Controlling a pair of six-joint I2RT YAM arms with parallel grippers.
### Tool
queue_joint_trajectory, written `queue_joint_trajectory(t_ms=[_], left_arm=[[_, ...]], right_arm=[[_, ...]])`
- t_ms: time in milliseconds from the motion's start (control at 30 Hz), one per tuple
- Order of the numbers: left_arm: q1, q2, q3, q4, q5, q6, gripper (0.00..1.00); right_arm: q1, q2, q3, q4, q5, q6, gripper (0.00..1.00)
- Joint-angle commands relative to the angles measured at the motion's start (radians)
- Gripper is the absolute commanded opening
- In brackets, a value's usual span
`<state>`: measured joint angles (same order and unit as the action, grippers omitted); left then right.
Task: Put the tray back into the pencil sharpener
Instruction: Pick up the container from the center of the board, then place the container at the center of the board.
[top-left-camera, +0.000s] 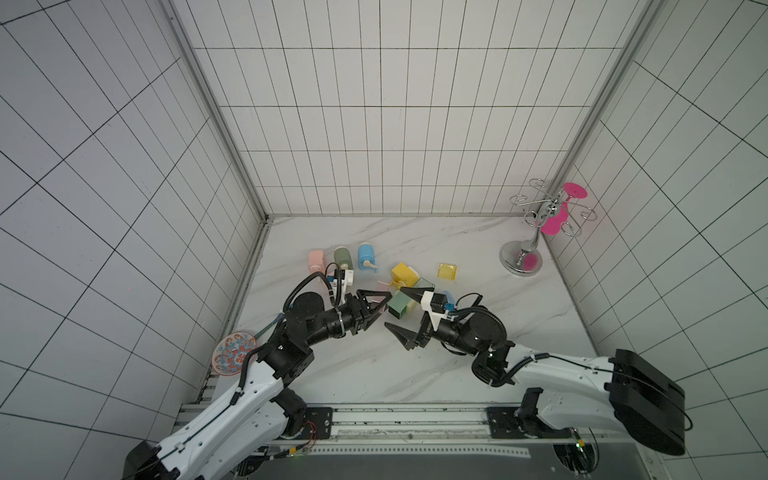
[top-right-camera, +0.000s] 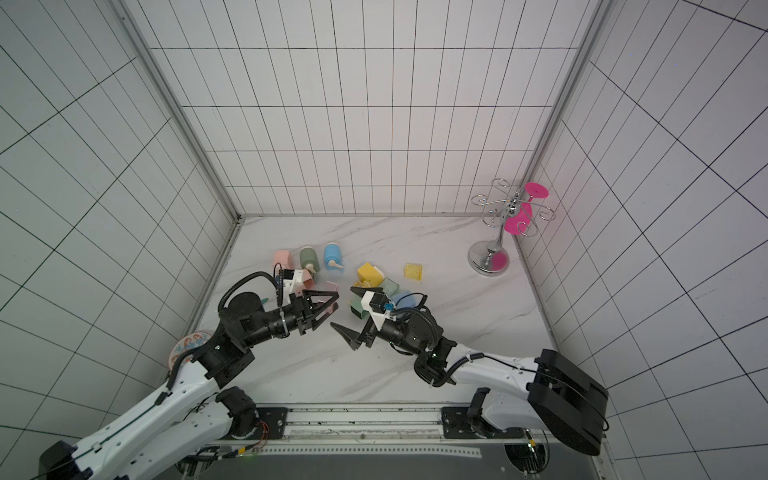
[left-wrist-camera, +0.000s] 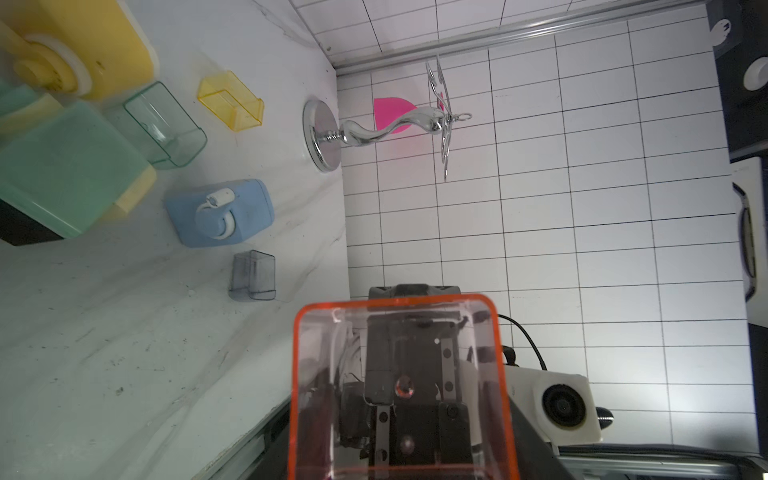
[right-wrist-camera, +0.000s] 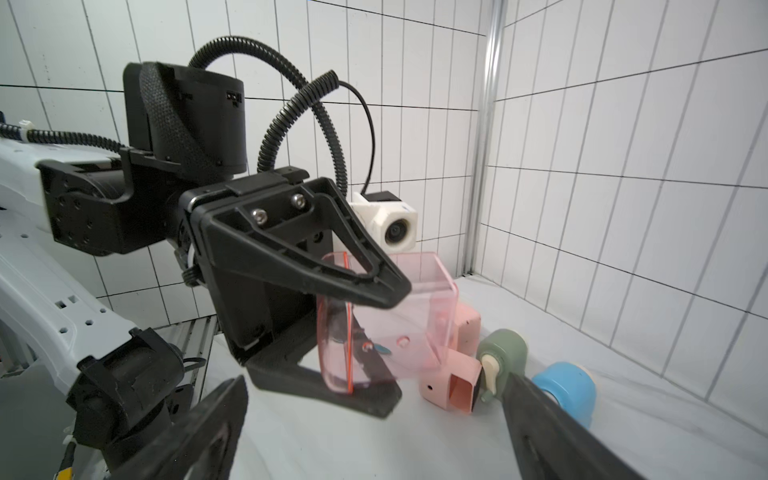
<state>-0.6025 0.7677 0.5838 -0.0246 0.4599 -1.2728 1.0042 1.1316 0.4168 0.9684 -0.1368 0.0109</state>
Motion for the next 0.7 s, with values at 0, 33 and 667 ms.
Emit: queue_joint_trajectory(t_ms=[0,33,667], left_arm=[[-0.015,0.017,0.042,-0.239,-0.141,0.209,0.36],[-0.037,0.024,0.041,-0.268,-0.190,0.231,0.35],[-0.570,0.659,0.232,-0.672,-0.913,-0.155,0.36]], right_arm=[[0.008,-0.145,-0.042,-0.210,0.204,0.026,0.99],[0.008,-0.197,-0.028,-0.321,0.274,0.057,0.99],[-0.009,-0.631,-0.006,-0.926,0.631,0.294,0.87]])
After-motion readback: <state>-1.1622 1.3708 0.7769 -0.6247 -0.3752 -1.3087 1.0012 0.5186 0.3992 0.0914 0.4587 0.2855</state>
